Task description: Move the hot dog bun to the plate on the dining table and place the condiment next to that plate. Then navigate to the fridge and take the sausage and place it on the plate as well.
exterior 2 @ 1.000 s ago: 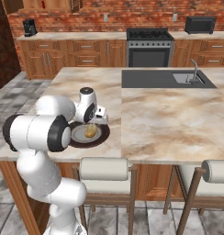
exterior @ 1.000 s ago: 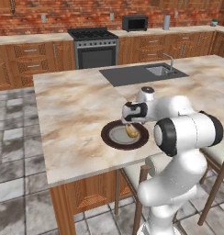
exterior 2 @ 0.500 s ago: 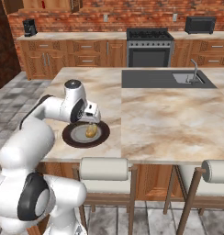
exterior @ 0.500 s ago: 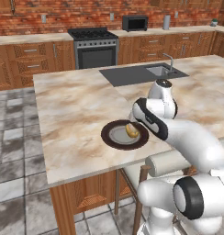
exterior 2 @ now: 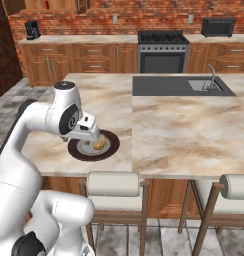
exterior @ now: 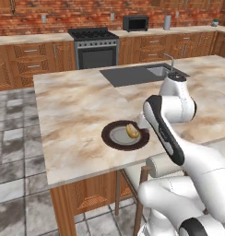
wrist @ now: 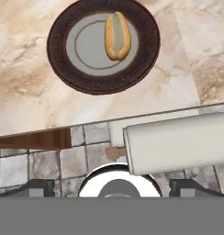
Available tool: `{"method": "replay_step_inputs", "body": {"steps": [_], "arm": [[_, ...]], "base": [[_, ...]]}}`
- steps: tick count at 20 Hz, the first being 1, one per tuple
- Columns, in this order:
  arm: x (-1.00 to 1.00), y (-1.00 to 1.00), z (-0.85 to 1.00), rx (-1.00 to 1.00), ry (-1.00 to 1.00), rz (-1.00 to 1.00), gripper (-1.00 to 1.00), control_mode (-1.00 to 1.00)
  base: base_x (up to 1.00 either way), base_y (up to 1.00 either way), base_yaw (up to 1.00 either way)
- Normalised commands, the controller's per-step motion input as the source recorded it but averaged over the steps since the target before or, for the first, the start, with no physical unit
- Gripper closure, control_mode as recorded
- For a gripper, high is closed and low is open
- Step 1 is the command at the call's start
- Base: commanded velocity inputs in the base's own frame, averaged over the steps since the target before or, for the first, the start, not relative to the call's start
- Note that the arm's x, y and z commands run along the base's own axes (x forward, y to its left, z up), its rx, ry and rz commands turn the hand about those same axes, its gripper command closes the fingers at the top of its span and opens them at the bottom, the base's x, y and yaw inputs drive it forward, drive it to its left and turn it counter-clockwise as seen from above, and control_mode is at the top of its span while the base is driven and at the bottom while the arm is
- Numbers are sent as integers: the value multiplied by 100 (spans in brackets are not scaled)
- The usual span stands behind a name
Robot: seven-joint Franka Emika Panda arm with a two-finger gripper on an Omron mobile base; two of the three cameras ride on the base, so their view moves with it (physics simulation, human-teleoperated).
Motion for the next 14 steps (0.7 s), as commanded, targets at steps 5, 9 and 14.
{"method": "replay_step_inputs", "body": {"steps": [5, 9, 14], "arm": [[0, 0, 0, 0, 0, 0, -100, 100], [0, 0, 0, 0, 0, 0, -100, 100], [0, 0, 0, 0, 0, 0, -100, 100]], "base": [[-100, 34, 0], [-100, 100, 0], [-81, 100, 2]]}}
